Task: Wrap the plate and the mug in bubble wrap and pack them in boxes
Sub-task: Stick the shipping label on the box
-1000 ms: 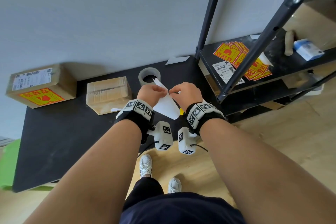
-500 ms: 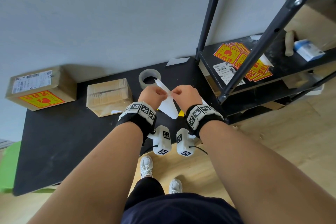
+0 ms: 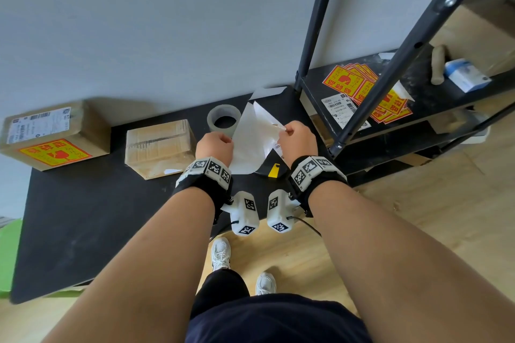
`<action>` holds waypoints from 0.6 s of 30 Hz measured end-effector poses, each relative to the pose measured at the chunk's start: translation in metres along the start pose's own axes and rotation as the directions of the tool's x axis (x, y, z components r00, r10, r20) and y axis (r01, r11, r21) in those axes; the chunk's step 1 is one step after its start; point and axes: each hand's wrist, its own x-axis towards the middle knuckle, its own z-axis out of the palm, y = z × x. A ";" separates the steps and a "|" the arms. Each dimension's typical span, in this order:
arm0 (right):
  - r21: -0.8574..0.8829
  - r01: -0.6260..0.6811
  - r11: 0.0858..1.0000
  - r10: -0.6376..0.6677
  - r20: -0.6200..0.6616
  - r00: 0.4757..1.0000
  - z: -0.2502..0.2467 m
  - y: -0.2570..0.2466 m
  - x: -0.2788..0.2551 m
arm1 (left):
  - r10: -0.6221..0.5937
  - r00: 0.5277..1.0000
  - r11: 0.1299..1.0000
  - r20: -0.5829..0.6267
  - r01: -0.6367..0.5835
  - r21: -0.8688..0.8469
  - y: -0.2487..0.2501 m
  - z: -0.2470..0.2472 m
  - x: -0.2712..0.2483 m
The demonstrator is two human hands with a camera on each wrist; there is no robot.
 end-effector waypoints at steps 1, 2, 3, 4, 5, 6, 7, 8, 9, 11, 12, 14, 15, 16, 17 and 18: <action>0.008 -0.019 1.000 0.019 -0.015 1.000 -0.001 0.002 0.001 | -0.003 1.000 1.000 -0.020 0.003 0.020 -0.001 -0.001 0.000; 0.023 -0.039 0.999 0.040 -0.030 0.999 -0.002 0.003 0.002 | -0.007 0.999 0.999 -0.034 0.008 0.037 -0.002 -0.001 0.000; 0.040 -0.057 0.998 0.059 -0.048 0.997 -0.004 0.005 0.003 | -0.011 0.999 0.999 -0.044 0.013 0.048 -0.003 -0.001 0.001; 0.051 -0.069 0.996 0.072 -0.067 0.995 -0.005 0.006 0.004 | -0.015 0.999 0.998 -0.049 0.018 0.060 -0.004 -0.002 0.002; 0.056 -0.077 0.995 0.081 -0.085 0.993 -0.007 0.008 0.005 | -0.017 0.998 0.997 -0.052 0.021 0.072 -0.005 -0.002 0.003; 0.054 -0.082 0.995 0.087 -0.105 0.991 -0.008 0.008 0.005 | -0.021 0.998 0.996 -0.053 0.025 0.082 -0.006 -0.002 0.004; 0.050 -0.087 0.995 0.093 -0.127 0.988 -0.010 0.009 0.006 | -0.024 0.998 0.996 -0.054 0.029 0.089 -0.006 -0.001 0.005; 0.046 -0.092 0.995 0.098 -0.152 0.984 -0.011 0.010 0.006 | -0.029 0.998 0.995 -0.054 0.034 0.097 -0.006 0.000 0.007; 0.047 -0.100 0.994 0.107 -0.176 0.979 -0.013 0.010 0.006 | -0.033 0.998 0.993 -0.055 0.039 0.108 -0.005 0.001 0.007; 0.066 -0.120 0.991 0.132 -0.220 0.967 -0.015 0.012 0.006 | -0.049 0.997 0.988 -0.052 0.056 0.146 -0.001 0.002 0.008; 0.077 -0.128 0.989 0.143 -0.238 0.961 -0.017 0.013 0.006 | -0.064 0.997 0.983 -0.047 0.071 0.167 0.000 0.003 0.010; 0.075 -0.132 0.988 0.147 -0.260 0.954 -0.018 0.015 0.008 | -0.082 0.996 0.975 -0.036 0.088 0.205 0.003 0.004 0.012; 0.068 -0.131 0.989 0.144 -0.261 0.955 -0.019 0.016 0.010 | -0.083 0.996 0.973 -0.028 0.088 0.213 0.005 0.004 0.012; 0.061 -0.127 0.990 0.139 -0.255 0.957 -0.018 0.017 0.011 | -0.076 0.997 0.974 -0.015 0.077 0.214 0.005 0.006 0.015; 0.053 -0.123 0.991 0.132 -0.248 0.960 -0.018 0.019 0.012 | -0.056 0.998 0.975 0.001 0.054 0.214 0.006 0.008 0.017; 0.041 -0.117 0.992 0.124 -0.241 0.963 -0.017 0.020 0.013 | -0.036 0.999 0.978 0.019 0.031 0.208 0.008 0.010 0.020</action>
